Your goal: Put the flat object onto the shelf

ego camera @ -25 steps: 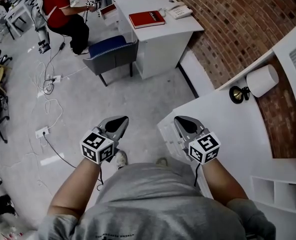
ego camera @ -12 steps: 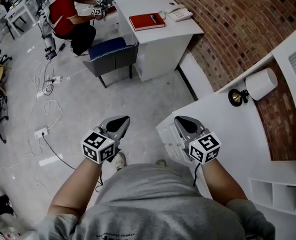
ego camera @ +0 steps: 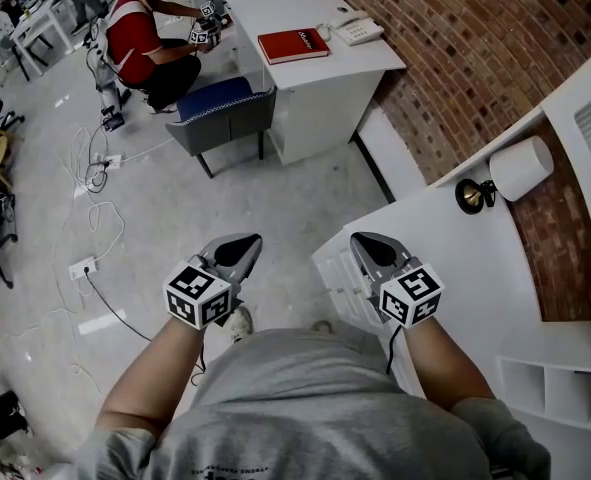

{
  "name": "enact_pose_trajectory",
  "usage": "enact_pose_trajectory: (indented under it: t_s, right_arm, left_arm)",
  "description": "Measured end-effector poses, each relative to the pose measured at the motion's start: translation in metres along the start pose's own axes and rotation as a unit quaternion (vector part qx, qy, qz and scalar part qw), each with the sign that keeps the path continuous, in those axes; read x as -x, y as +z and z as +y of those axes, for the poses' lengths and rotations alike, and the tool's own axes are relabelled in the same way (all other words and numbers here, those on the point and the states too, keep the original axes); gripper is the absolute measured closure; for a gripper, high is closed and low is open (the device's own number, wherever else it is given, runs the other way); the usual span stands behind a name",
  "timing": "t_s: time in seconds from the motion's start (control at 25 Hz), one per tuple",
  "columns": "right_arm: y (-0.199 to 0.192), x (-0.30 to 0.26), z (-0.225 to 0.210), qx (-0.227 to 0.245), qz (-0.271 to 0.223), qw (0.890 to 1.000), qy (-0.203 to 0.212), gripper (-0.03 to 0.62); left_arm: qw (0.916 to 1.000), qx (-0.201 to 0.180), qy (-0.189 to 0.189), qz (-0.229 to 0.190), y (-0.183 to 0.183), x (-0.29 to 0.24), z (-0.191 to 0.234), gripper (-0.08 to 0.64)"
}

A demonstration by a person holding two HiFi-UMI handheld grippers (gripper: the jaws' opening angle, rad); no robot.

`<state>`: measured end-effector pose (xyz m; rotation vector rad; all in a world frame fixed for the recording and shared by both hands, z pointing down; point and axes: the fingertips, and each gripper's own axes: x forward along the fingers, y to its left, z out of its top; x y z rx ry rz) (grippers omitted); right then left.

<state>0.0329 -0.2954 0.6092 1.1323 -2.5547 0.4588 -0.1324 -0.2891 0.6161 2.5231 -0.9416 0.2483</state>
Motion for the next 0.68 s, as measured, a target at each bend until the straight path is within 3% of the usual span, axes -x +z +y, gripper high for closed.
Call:
enact_pose_trajectory:
  t_s: [0.68]
  right_arm:
    - [0.0011, 0.0032, 0.0028, 0.007, 0.002, 1.0, 0.003, 0.584]
  left_arm:
    - [1.0, 0.002, -0.005, -0.001, 0.0031, -0.0006, -0.0035, 0.56]
